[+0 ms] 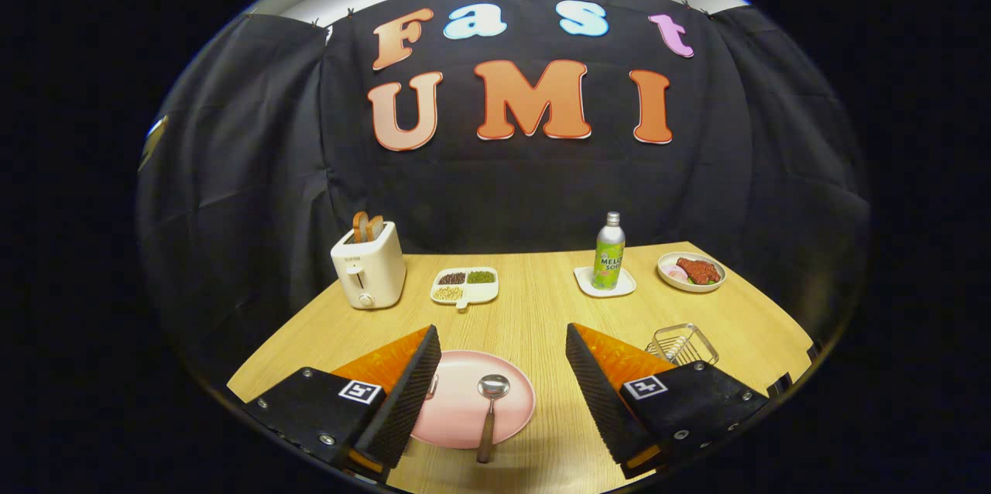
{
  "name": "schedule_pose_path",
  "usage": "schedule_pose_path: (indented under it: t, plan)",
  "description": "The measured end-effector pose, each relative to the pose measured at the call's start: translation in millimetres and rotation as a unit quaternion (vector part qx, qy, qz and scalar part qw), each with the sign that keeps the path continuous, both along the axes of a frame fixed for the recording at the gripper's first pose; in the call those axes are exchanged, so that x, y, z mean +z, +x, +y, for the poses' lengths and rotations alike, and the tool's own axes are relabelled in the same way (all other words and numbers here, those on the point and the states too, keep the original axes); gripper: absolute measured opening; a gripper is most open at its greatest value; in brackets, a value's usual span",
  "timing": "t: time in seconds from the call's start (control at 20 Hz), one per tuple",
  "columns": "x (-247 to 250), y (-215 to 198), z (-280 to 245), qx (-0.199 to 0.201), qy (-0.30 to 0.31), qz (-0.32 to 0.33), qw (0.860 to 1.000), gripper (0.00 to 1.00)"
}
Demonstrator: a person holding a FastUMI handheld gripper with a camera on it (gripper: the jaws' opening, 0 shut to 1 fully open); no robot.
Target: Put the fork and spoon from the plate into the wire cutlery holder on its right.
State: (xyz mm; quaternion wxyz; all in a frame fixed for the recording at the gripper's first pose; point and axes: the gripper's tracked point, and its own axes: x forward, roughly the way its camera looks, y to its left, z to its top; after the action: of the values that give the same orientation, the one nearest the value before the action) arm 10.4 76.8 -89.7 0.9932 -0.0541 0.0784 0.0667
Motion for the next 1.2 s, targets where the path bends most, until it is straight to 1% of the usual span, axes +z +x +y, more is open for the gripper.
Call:
schedule_pose_path:
  t: [0.2, 0.25, 0.3, 0.45, 0.5, 0.55, 0.6, 0.65, 0.7, 0.75, 1.0, 1.15, 1.2]
  plan:
    - [-43, 14, 11, 0.007, -0.030, 0.039, 0.999, 0.92]
    - [-55, 15, 14, 0.011, -0.031, 0.055, 0.998, 0.88]
    - [-67, 17, 19, 0.015, -0.029, 0.069, 0.997, 0.86]
    - [-97, 21, 21, 0.013, -0.037, 0.105, 0.994, 0.74]
    - [-105, 22, 18, 0.009, -0.044, 0.115, 0.992, 0.72]
    - [-113, 23, 16, 0.005, -0.049, 0.124, 0.991, 0.66]
    - [-121, 24, 13, -0.001, -0.052, 0.134, 0.990, 0.63]
    - [-129, 24, 11, -0.005, -0.052, 0.144, 0.988, 0.57]
    - [-137, 25, 9, -0.008, -0.053, 0.154, 0.987, 0.55]
    - [-143, 24, 7, -0.012, -0.055, 0.162, 0.985, 0.50]
    - [-163, 23, 4, -0.020, -0.058, 0.192, 0.980, 0.35]
    - [-171, 24, 4, -0.021, -0.059, 0.202, 0.977, 0.22]
    - [-171, 25, 2, -0.025, -0.065, 0.202, 0.977, 0.20]
